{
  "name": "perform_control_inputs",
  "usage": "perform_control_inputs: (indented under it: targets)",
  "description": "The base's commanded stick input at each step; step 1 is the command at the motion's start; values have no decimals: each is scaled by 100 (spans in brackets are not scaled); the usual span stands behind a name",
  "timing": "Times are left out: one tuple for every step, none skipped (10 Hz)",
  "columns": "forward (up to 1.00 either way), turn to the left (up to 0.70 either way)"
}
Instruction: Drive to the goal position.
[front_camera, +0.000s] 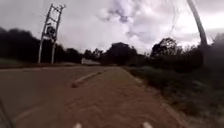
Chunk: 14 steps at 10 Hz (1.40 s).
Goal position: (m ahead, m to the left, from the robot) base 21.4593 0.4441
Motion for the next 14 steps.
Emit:
perform_control_inputs:
  targets:
    - [50, 0]
    - [50, 0]
    - [50, 0]
    - [50, 0]
    - [50, 0]
    - [50, 0]
    - [50, 0]
    - [50, 0]
    - [50, 0]
    - [50, 0]
    - [50, 0]
    - [50, 0]
    - [50, 0]
    - [50, 0]
